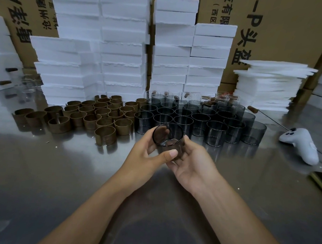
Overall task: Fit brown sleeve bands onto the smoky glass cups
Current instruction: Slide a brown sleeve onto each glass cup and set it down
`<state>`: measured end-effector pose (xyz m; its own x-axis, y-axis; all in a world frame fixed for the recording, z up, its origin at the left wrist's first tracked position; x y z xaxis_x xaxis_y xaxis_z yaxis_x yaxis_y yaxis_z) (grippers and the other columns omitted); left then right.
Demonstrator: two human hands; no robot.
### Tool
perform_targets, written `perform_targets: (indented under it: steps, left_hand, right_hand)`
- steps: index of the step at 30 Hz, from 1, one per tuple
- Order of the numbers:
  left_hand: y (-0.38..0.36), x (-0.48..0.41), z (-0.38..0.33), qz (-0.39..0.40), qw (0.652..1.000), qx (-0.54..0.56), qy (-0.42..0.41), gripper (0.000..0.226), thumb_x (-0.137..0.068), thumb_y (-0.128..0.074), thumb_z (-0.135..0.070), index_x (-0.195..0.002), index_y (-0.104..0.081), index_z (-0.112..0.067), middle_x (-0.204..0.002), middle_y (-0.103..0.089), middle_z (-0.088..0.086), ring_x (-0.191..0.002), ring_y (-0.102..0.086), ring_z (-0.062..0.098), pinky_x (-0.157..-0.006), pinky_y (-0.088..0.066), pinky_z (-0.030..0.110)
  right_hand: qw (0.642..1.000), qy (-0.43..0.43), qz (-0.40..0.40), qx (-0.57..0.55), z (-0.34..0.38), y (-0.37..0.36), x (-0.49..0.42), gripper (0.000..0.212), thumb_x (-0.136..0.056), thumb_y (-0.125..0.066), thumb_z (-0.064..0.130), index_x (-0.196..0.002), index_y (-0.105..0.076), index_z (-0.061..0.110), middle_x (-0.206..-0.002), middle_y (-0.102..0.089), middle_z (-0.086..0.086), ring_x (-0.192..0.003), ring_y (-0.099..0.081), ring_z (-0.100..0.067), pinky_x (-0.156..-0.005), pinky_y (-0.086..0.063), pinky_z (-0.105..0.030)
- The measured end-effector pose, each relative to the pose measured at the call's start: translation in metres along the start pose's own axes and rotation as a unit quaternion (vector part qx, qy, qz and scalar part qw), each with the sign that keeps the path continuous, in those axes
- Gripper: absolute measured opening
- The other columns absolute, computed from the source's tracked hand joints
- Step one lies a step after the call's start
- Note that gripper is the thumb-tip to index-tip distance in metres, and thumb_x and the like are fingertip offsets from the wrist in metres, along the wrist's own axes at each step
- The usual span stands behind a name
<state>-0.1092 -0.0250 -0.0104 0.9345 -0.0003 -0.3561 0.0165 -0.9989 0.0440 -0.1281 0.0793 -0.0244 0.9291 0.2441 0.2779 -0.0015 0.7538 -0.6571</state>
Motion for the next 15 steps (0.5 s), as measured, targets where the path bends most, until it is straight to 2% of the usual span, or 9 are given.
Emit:
perform_targets:
  steps: [2,6,8,10,15]
  left_hand:
    - [0.000,0.000,0.000,-0.002,1.000,0.009,0.006,0.057,-0.068,-0.071,-0.022,-0.123,-0.055,-0.020,-0.113,-0.068,-0.012,-0.110,-0.060,-0.002,-0.085,-0.045,0.009]
    - [-0.002,0.002,0.000,-0.005,0.999,0.031,0.014,0.049,-0.081,-0.067,-0.007,-0.128,-0.052,-0.014,-0.118,-0.065,-0.004,-0.107,-0.061,-0.001,-0.082,-0.046,0.009]
    - [-0.002,0.002,-0.002,-0.008,0.999,0.041,0.010,0.048,-0.081,-0.067,-0.010,-0.126,-0.053,-0.016,-0.116,-0.066,-0.006,-0.103,-0.062,-0.004,-0.081,-0.046,0.008]
    - [-0.002,0.003,-0.004,-0.011,0.998,0.055,0.008,0.052,-0.076,-0.066,-0.019,-0.126,-0.053,-0.016,-0.117,-0.065,-0.005,-0.103,-0.062,-0.005,-0.079,-0.046,0.007]
    - [-0.004,0.003,-0.003,-0.005,0.997,0.081,0.017,0.055,-0.072,-0.066,-0.027,-0.125,-0.054,-0.018,-0.120,-0.066,-0.002,-0.105,-0.062,-0.002,-0.079,-0.047,0.008]
  right_hand:
    - [1.000,0.004,0.020,-0.005,0.000,-0.002,0.000,0.032,-0.101,-0.042,0.025,-0.116,-0.058,0.001,-0.092,-0.067,-0.014,-0.080,-0.063,-0.022,-0.073,-0.050,-0.031]
    - [0.998,0.004,0.064,-0.007,0.000,-0.005,0.000,0.035,-0.100,-0.040,0.031,-0.098,-0.063,0.006,-0.084,-0.073,-0.010,-0.079,-0.068,-0.020,-0.073,-0.052,-0.032]
    - [0.997,-0.001,0.081,0.000,-0.001,-0.008,0.000,0.039,-0.099,-0.040,0.036,-0.108,-0.064,0.006,-0.098,-0.074,-0.013,-0.095,-0.069,-0.023,-0.085,-0.053,-0.036]
    - [0.996,-0.012,0.093,0.011,-0.004,-0.011,0.002,0.047,-0.098,-0.041,0.041,-0.122,-0.061,0.007,-0.115,-0.069,-0.015,-0.114,-0.063,-0.026,-0.100,-0.046,-0.041]
    - [0.992,-0.045,0.113,0.036,-0.012,-0.014,0.002,0.059,-0.094,-0.039,0.056,-0.130,-0.058,0.013,-0.121,-0.067,-0.012,-0.119,-0.059,-0.024,-0.104,-0.043,-0.042]
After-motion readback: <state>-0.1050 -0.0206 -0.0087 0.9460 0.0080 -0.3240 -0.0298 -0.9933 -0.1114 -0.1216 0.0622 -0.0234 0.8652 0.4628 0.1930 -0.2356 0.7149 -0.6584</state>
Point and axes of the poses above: each hand's wrist, its own x-axis away from the middle knuckle, its own y-axis out of the back of the hand, z = x × y, the point moved 6 cm from there along -x, towards the middle knuckle
